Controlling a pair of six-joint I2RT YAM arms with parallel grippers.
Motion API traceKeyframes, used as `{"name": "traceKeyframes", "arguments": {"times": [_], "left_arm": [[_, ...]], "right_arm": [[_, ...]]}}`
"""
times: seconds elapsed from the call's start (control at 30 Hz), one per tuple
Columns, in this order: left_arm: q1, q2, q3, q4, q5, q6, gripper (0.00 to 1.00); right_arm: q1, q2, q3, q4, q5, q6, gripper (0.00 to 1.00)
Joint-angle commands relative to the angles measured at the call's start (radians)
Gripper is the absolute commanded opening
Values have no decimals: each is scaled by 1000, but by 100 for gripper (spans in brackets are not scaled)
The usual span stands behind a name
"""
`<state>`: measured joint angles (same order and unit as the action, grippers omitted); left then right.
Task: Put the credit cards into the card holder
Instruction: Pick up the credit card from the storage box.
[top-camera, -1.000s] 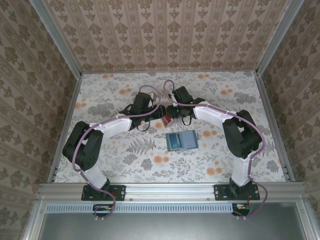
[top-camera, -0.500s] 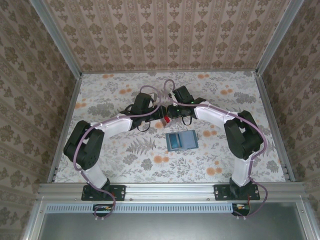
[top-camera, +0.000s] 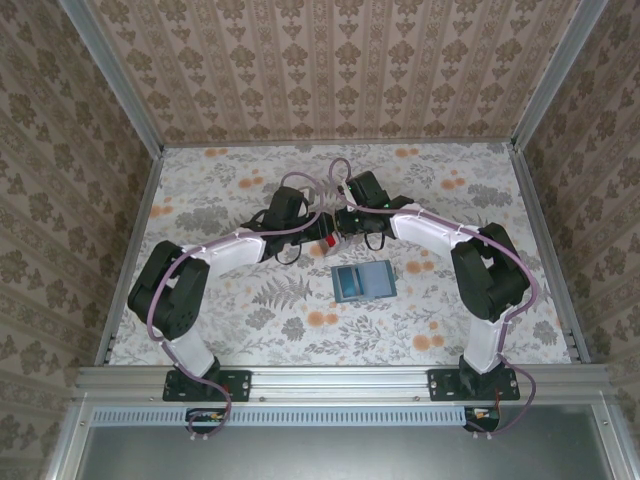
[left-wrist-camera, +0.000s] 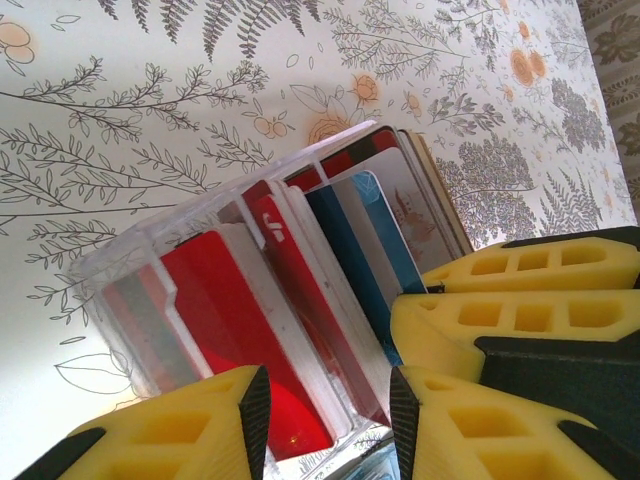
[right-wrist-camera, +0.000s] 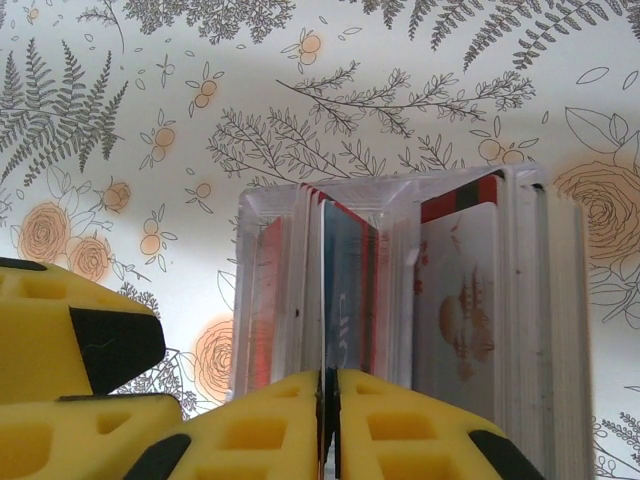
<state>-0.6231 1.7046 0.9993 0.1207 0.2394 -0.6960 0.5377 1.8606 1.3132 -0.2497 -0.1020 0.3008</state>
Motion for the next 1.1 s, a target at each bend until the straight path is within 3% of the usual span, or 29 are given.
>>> {"name": "traceKeyframes", "arguments": {"times": [0.0, 0.7, 0.97, 1.07], "left_arm": [[-4, 5, -13, 17, 8, -8, 39], [-19, -54, -67, 45, 5, 41, 39], [-158, -120, -44, -157, -7, 145, 38], [-188, -93, -44, -161, -26, 139, 38]], "right_arm": [[5, -40, -15, 17, -9, -3, 10], [5, -227, -74, 25, 15, -7, 8], [-18, -356, -117, 6, 44, 0, 8], [-32, -416, -153, -7, 42, 13, 8]]}}
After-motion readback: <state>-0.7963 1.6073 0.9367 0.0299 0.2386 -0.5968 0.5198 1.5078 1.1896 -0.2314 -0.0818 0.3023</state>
